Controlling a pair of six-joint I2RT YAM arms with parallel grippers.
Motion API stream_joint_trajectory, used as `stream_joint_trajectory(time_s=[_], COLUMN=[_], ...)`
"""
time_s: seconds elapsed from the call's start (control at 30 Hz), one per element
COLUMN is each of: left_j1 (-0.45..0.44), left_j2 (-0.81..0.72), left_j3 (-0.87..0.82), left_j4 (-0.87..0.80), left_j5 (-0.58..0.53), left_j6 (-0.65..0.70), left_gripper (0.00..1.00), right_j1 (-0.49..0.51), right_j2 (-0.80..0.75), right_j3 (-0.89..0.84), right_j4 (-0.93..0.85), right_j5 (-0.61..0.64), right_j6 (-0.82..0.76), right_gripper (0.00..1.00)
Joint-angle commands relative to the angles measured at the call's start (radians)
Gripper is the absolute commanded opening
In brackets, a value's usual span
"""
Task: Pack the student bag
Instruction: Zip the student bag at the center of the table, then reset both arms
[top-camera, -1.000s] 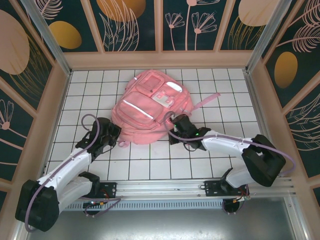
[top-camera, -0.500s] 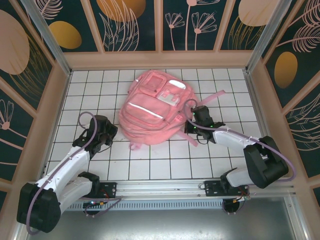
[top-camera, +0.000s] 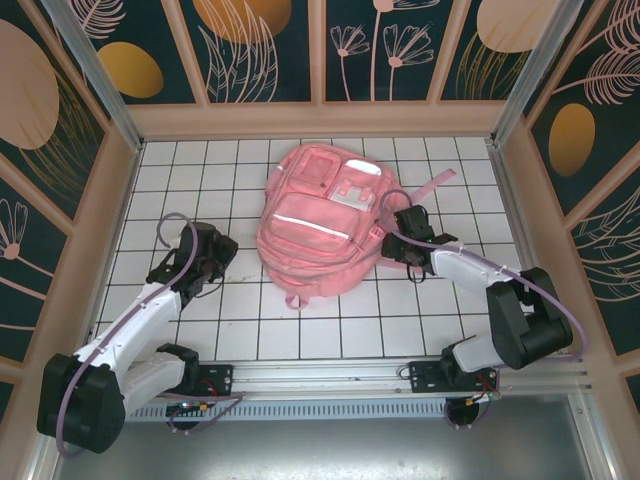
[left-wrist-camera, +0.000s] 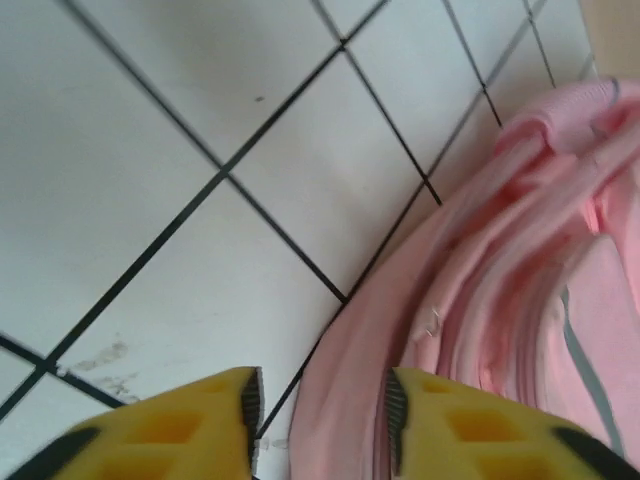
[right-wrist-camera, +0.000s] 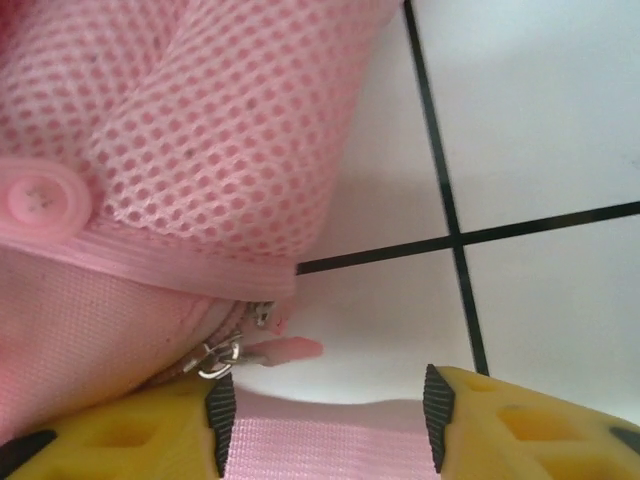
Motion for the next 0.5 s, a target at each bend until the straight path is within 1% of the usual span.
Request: stream_joint_trajectory(time_s=[0.0,0.07,0.2,0.23,0.3,0.33,0.43,0.47], left_j1=[0.003,0.003,0.002,0.003,0.002,0.003,0.002,0.003], left_j2=[0.016,0.034,0.094,0.110,0.133,0.141,0.152,0.154], left_j3=[0.069,0.106,0.205,0.235,0.288,0.318,0.392,0.409], left_j4=[0.010,0.000,-0.038,-0.054,-0.074,-0.087,-0.105,-0.113], left_j5=[0.013,-0.001,-0.039,-0.055,-0.091,-0.121,-0.236,-0.300], left_j6=[0.085,0.126,0.229,0.250,0.296,0.317,0.387,0.409], left_gripper=[0.57,0.66,0.82,0.89,0.96,0.98,0.98,0.98], right_j1=[0.011,0.010,0.008,0.008,0.010,0.007,-0.006,-0.019], right_j2=[-0.095,-0.115,-0.145,-0.155,-0.188,-0.212,-0.296,-0.321], right_j3=[0.115,0.150,0.187,0.191,0.187,0.177,0.124,0.105], right_j4=[-0.021,-0.042,-0.053,-0.053,-0.033,-0.015,0.064,0.089], right_j5=[0.062,0.079,0.071,0.076,0.093,0.104,0.143,0.162], right_j6=[-0.006,-0.007,-0.002,-0.002,-0.008,-0.013,-0.036,-0.039], right_gripper=[0.63,0.67,0.74,0.76,0.82,0.86,0.98,0.99])
